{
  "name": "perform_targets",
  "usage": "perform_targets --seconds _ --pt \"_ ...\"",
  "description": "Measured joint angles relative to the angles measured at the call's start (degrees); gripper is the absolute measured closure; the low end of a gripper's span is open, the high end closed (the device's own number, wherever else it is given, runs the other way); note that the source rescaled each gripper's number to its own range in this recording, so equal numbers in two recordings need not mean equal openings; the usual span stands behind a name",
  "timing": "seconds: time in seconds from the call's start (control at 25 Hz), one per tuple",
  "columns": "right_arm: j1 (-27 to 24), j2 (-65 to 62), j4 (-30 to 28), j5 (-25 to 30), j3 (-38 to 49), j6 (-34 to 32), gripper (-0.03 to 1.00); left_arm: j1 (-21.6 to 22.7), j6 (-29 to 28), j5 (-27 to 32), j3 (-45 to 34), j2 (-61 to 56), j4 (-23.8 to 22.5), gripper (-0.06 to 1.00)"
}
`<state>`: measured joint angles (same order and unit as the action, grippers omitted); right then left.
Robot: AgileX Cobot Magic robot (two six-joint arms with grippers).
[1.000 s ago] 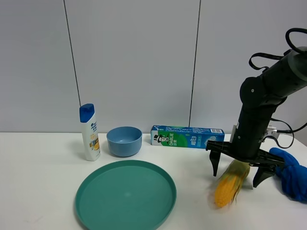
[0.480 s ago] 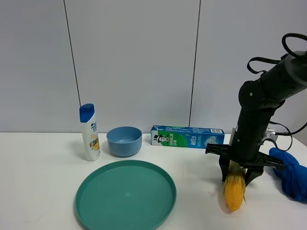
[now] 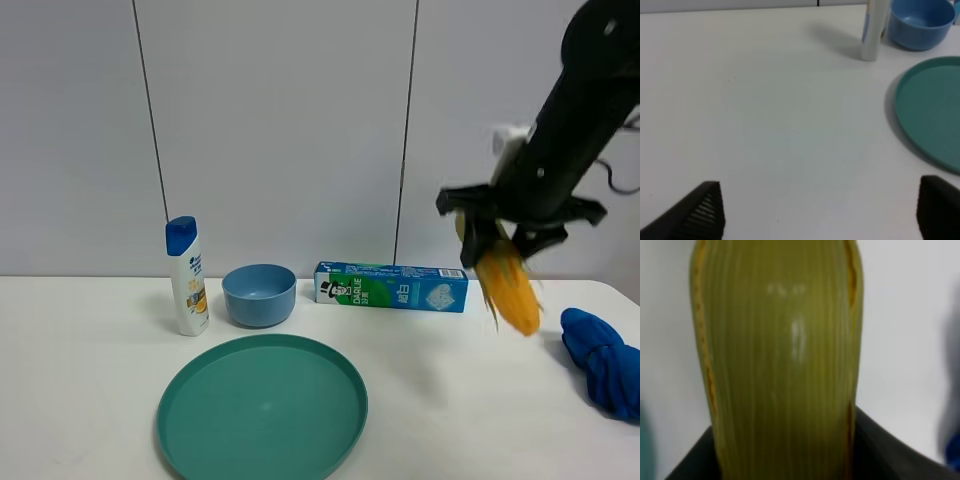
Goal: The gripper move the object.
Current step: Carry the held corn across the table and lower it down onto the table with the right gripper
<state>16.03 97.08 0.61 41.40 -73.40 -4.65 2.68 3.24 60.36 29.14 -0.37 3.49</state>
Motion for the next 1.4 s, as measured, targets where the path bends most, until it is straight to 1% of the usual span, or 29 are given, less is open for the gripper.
perform_targets --seconds 0.08,0.12,0.2,0.28,0.36,0.48,0.64,0.76,0.88,0.96,1.12,1.16,1.24,1.4 --pt "2.98 -4.51 0.22 1.35 -3.2 6.93 0.97 0.0 0.0 0.0 0.0 0.0 0.0 -0.06" --pt "4.59 -5.93 0.22 2.94 -6.05 10.08 0.97 0.0 0.0 0.0 0.0 0.0 0.0 -0.06" --pt "9.24 -7.01 0.22 6.61 -13.52 14.28 0.97 0.0 0.0 0.0 0.0 0.0 0.0 -0.06" --pt "13.63 -6.39 0.24 9.71 -20.57 16.75 0.97 0.0 0.0 0.0 0.0 0.0 0.0 -0.06" --pt "19.32 -4.01 0.18 11.98 -29.44 18.5 0.97 0.0 0.05 0.0 0.0 0.0 0.0 -0.06" --pt "25.43 2.0 1.06 12.78 -42.47 18.88 0.97 0.0 0.05 0.0 0.0 0.0 0.0 -0.06" --pt "30.3 12.98 6.91 12.59 -55.48 13.55 0.97 0.0 0.05 0.0 0.0 0.0 0.0 -0.06" --pt "32.79 21.26 11.23 12.31 -60.91 10.97 0.97 0.0 0.05 0.0 0.0 0.0 0.0 -0.06" --pt "34.32 28.19 15.65 10.58 -62.46 7.38 0.97 0.0 -0.02 0.0 0.0 0.0 0.0 -0.06" --pt "34.66 32.46 17.67 8.56 -62.5 3.02 0.97 0.0 -0.02 0.0 0.0 0.0 0.0 -0.06" --pt "34.92 38.71 18.05 5.61 -62.5 -8.37 0.97 0.0 -0.02 0.0 0.0 0.0 0.0 -0.06" --pt "35.2 39.71 18.05 5.29 -62.5 -10.12 0.97 0.0 -0.02 0.0 0.0 0.0 0.0 -0.06" --pt "36.39 41.64 18.05 4.59 -62.5 -11.65 0.97 0.0 -0.02 0.0 0.0 0.0 0.0 -0.06" --pt "38.6 43.81 18.11 4.01 -62.5 -12.46 0.97 0.0 -0.02 0.0 0.0 0.0 0.0 -0.06"
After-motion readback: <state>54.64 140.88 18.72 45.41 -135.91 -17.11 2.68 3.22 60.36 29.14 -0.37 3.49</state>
